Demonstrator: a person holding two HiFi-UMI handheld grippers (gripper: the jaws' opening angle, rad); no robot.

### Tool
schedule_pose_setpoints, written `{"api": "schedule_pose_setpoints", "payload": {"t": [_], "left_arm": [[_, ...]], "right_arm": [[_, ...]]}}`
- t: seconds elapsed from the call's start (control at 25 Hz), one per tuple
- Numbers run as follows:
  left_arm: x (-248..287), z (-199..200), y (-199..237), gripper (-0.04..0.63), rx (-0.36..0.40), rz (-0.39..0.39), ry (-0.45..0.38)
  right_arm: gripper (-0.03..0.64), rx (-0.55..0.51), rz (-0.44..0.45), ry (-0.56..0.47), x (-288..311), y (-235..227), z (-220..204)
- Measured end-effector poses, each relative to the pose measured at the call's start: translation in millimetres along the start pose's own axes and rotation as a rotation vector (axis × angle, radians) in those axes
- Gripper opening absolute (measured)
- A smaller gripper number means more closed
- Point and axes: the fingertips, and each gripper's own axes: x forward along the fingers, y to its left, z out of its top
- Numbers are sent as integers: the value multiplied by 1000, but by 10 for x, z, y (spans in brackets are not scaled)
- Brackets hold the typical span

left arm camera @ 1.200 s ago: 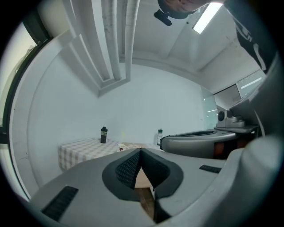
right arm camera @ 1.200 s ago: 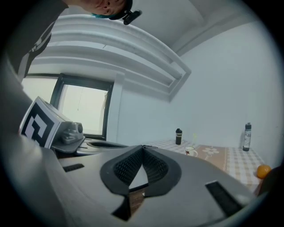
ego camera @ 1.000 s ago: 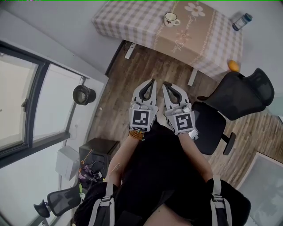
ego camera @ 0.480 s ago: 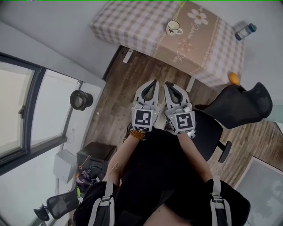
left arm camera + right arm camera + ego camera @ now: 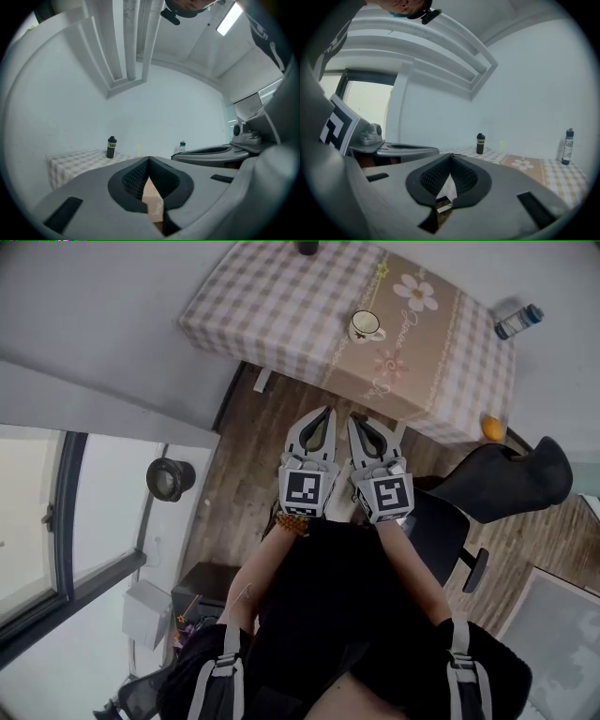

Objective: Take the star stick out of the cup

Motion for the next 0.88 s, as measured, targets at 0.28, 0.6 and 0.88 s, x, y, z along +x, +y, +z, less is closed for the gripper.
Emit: {"api": "schedule_pose_setpoints", "payload": {"t": [0.28, 0.6, 0.88], "left_arm": [[463, 82, 353, 2, -15, -33, 0], [864, 108, 759, 2, -30, -58, 8], [1156, -39, 849, 1, -23, -80, 67]], "right_arm": [[5, 3, -47, -1, 565, -211, 148], [5, -5, -87, -9, 1111, -388, 305], [5, 33, -116, -1, 1312, -679, 223]]}}
